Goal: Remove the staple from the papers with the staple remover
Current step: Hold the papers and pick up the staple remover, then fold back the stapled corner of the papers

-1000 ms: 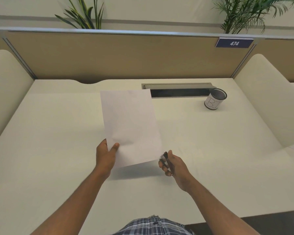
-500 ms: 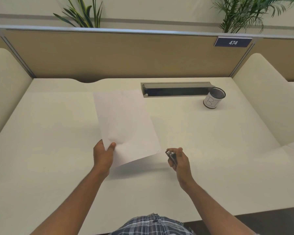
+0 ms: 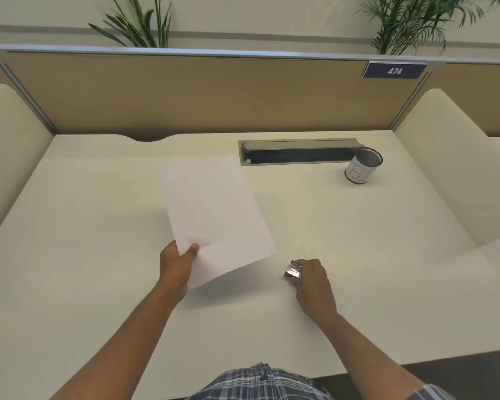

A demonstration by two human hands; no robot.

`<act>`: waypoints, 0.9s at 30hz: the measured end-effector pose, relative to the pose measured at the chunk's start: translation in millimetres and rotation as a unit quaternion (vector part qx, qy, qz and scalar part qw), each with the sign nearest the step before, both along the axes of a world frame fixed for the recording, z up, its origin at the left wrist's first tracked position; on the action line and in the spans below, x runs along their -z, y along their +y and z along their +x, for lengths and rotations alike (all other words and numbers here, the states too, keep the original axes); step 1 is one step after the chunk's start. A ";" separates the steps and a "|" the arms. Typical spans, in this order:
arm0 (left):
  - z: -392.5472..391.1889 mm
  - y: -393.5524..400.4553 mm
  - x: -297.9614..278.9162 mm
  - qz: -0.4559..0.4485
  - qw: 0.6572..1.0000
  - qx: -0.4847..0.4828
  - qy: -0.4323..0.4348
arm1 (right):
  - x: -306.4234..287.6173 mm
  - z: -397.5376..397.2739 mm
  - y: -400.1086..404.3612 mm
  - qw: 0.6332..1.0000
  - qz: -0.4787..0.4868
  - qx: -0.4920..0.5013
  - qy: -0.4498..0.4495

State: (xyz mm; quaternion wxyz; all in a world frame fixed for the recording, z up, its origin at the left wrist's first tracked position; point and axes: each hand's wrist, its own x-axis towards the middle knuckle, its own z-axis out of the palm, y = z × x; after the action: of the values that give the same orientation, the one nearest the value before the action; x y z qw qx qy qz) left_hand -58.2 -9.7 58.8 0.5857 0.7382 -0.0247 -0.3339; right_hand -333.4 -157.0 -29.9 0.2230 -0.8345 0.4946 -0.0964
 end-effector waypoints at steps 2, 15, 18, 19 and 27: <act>0.3 -0.2 -2.6 0.001 1.000 -0.001 0.022 | 6.3 -0.7 -0.1 0.998 -0.053 -0.009 0.036; 10.8 0.8 -8.3 0.066 0.994 0.035 0.085 | -75.0 34.2 6.6 0.958 -0.053 -0.126 -0.252; 13.2 -0.4 -10.7 0.076 0.992 0.043 0.094 | -86.5 43.0 6.1 0.946 -0.113 -0.171 -0.251; 14.1 -0.3 -11.7 0.080 0.991 0.046 0.098 | -86.0 45.0 4.8 0.944 -0.126 -0.178 -0.248; 17.4 3.4 -15.5 0.132 0.988 0.070 0.033 | -84.5 51.9 2.0 0.948 -0.105 -0.176 -0.244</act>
State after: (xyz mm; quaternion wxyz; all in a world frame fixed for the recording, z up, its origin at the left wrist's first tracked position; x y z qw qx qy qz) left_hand -40.9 -6.3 74.4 0.4589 0.7939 -0.0123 -0.3987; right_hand -281.6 -155.0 54.6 0.2611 -0.8779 0.2579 -0.3076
